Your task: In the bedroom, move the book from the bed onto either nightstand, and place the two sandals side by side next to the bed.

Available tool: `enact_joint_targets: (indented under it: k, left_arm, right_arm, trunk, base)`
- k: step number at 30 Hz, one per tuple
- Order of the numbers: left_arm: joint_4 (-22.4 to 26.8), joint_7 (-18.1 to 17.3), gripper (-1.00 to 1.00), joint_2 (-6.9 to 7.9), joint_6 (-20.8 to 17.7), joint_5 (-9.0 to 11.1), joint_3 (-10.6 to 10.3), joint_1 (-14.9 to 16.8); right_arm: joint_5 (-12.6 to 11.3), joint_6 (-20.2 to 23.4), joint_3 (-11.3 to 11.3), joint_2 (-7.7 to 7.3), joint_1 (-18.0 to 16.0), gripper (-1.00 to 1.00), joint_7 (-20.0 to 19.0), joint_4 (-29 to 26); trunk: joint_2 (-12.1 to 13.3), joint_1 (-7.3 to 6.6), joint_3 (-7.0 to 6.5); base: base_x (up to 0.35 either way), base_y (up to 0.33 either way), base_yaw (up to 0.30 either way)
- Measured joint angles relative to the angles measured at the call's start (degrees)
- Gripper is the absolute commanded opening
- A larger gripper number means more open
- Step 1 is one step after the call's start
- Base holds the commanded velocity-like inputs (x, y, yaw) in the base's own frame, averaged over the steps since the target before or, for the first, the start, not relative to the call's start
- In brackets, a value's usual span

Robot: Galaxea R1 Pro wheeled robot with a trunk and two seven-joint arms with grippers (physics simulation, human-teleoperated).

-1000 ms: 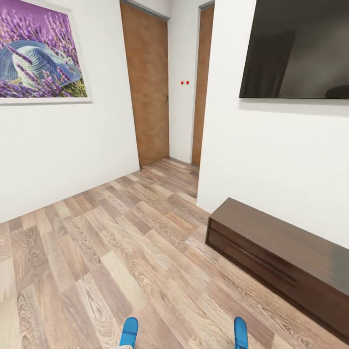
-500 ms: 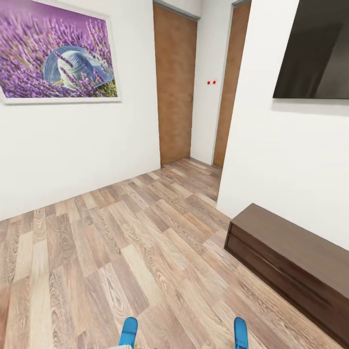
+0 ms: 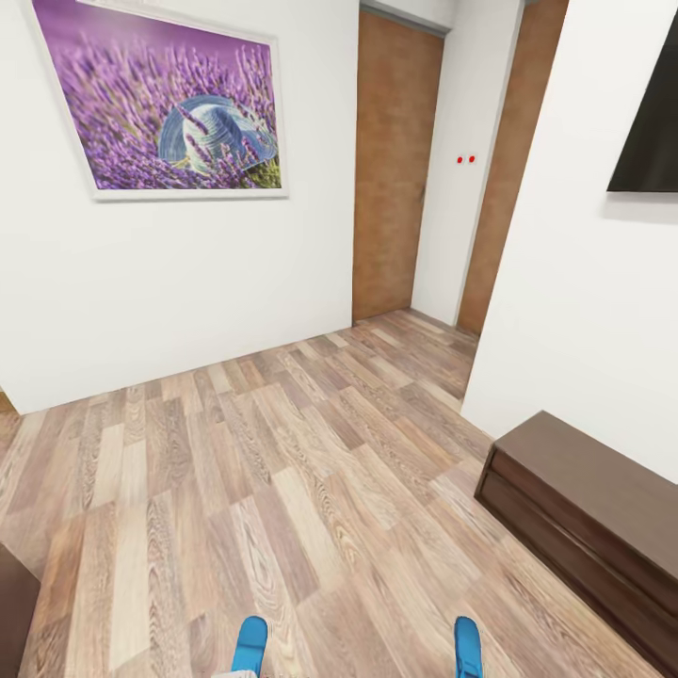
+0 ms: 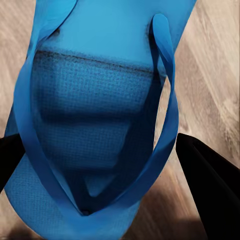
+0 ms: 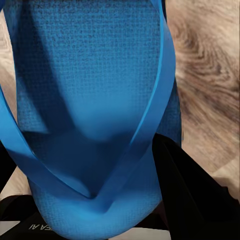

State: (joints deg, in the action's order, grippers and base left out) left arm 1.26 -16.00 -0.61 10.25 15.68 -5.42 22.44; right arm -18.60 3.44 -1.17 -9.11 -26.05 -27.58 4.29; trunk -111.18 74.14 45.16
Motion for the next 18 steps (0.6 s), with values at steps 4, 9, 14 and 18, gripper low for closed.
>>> enact_joint_targets:
  k: [4,9,14,18]
  left_arm:
    - [0.0,0.0,-1.0,-0.05,0.0,0.0,-0.01,0.0]
    - [0.0,0.0,-1.0,-0.08,0.0,0.0,0.0,0.0]
    - [0.0,0.0,-1.0,-0.09,0.0,0.0,0.0,0.0]
    - [0.0,0.0,-1.0,-0.09,0.0,0.0,0.0,0.0]
  right_arm:
    - [0.0,0.0,0.02,0.0,0.0,-1.0,0.0,0.0]
    - [0.01,0.0,-0.02,0.0,0.0,-1.0,0.0,0.0]
    - [0.0,0.0,0.0,0.0,0.0,-1.0,0.0,0.0]
    - [0.01,0.0,-0.01,0.0,0.0,-1.0,0.0,0.0]
  trunk:
    - [0.0,0.0,0.0]
    - [0.0,0.0,0.0]
    - [0.0,0.0,0.0]
    - [0.0,0.0,0.0]
  base:
    - [0.0,0.0,0.3]
    - [0.0,0.0,0.3]
    - [0.0,0.0,0.3]
    - [0.0,0.0,0.3]
